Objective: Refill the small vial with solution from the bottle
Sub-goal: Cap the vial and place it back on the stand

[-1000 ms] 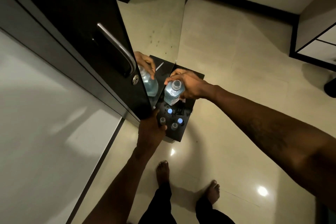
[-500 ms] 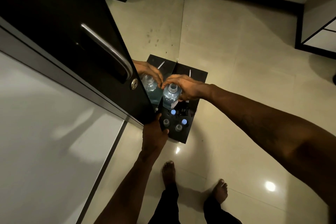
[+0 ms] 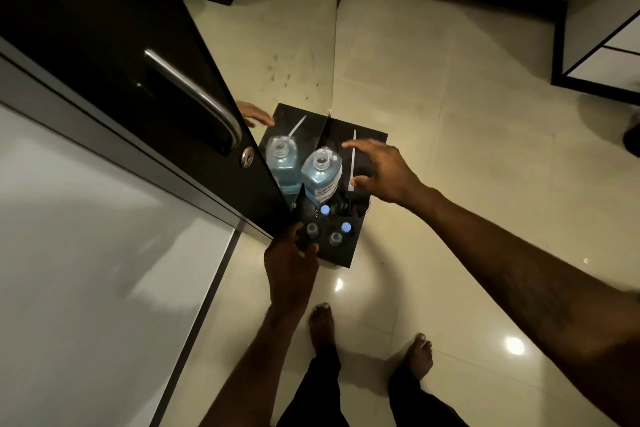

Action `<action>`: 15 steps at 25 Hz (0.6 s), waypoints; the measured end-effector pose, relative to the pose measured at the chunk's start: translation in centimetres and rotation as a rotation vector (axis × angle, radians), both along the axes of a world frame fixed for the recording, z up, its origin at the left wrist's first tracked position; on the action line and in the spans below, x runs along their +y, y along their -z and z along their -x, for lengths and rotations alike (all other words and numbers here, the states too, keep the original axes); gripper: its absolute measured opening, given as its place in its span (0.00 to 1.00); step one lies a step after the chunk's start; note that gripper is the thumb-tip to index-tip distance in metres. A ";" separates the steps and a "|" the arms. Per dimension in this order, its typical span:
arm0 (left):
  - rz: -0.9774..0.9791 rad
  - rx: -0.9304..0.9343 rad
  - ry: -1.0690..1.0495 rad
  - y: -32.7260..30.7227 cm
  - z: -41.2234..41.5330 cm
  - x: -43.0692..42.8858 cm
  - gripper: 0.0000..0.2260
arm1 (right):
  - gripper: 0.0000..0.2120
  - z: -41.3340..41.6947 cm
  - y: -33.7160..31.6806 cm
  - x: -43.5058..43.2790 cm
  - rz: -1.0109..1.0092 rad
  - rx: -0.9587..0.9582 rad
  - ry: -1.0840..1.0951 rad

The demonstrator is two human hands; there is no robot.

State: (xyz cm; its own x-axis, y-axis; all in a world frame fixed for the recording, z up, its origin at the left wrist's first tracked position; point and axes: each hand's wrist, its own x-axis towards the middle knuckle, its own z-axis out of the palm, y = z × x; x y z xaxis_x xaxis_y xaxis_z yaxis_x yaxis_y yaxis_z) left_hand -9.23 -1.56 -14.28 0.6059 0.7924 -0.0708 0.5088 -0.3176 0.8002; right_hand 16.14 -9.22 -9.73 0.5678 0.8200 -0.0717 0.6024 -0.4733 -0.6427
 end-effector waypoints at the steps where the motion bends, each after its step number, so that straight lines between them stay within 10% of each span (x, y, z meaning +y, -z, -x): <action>1: 0.037 0.005 -0.036 0.2 0.4 -1.2 0.17 | 0.26 1.0 0.7 -1.4 -0.017 -0.011 0.071; 4: 0.182 0.069 -0.073 1.5 0.7 -5.1 0.23 | 0.14 4.9 3.5 -4.6 0.127 0.059 0.001; 9: 0.151 0.000 -0.154 4.7 -1.4 -7.2 0.25 | 0.27 7.0 8.2 -4.8 0.338 0.095 -0.189; 15: 0.045 0.040 -0.150 6.9 -4.8 -6.7 0.12 | 0.20 6.0 9.3 -2.7 0.341 -0.037 -0.374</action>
